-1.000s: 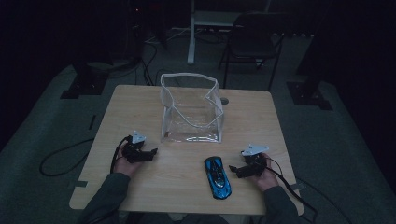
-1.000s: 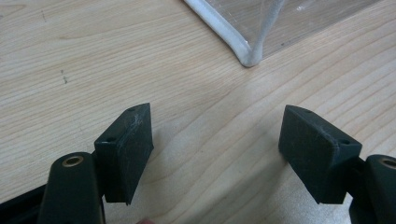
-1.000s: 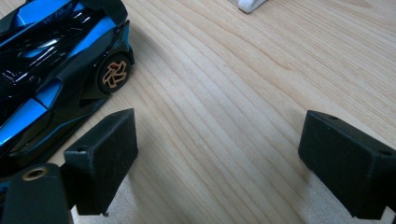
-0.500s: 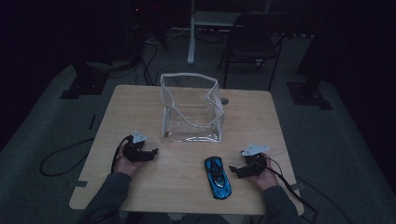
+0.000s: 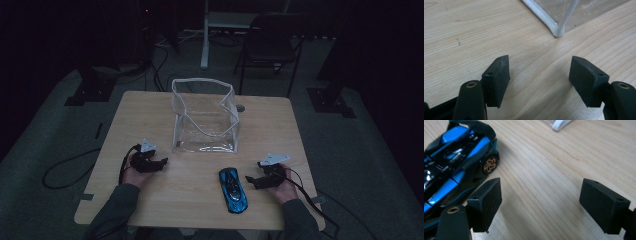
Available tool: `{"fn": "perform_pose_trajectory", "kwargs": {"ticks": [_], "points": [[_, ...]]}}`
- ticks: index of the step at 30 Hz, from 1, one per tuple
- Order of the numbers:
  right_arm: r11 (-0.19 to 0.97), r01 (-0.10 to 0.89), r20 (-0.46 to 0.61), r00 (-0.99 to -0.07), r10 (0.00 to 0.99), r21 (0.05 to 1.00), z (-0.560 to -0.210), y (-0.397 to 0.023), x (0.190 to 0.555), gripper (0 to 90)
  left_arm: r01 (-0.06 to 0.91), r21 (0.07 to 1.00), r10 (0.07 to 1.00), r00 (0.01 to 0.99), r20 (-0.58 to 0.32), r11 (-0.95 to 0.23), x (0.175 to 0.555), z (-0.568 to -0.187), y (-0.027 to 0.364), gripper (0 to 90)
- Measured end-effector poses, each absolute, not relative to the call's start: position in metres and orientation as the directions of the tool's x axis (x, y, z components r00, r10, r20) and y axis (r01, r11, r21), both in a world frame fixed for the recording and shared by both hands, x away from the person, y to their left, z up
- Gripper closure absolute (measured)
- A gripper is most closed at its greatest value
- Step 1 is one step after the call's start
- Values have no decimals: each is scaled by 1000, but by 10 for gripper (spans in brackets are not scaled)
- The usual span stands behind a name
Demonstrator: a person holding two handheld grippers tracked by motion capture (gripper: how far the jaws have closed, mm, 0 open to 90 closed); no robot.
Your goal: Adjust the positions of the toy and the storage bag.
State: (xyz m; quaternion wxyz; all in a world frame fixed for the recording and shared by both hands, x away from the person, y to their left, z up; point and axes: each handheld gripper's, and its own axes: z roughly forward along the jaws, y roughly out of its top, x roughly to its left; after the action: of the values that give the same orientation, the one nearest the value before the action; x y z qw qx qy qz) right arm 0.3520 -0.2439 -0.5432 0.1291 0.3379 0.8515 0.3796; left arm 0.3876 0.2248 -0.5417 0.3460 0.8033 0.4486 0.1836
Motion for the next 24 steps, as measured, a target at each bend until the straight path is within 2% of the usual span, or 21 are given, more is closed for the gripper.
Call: {"fn": "perform_pose_trajectory", "kwargs": {"ticks": [9, 11, 14, 15, 24], "points": [[475, 452, 4, -728, 686, 755, -526, -244, 351, 183, 601, 716, 856, 518, -8, -357, 389, -540, 228, 372], [487, 437, -21, -728, 685, 756, -521, -245, 352, 231, 596, 719, 854, 520, -6, -357, 389, -537, 228, 388], [482, 431, -23, -726, 687, 763, -517, -245, 354, 253, 590, 724, 853, 522, -4, -357, 388, -535, 228, 399], [482, 420, -28, -731, 682, 769, -513, -244, 356, 326, 586, 728, 853, 522, -1, -357, 388, -534, 227, 401], [469, 380, -33, -749, 662, 797, -493, -238, 370, 486, 572, 738, 848, 530, 0, -358, 388, -528, 227, 411]]}}
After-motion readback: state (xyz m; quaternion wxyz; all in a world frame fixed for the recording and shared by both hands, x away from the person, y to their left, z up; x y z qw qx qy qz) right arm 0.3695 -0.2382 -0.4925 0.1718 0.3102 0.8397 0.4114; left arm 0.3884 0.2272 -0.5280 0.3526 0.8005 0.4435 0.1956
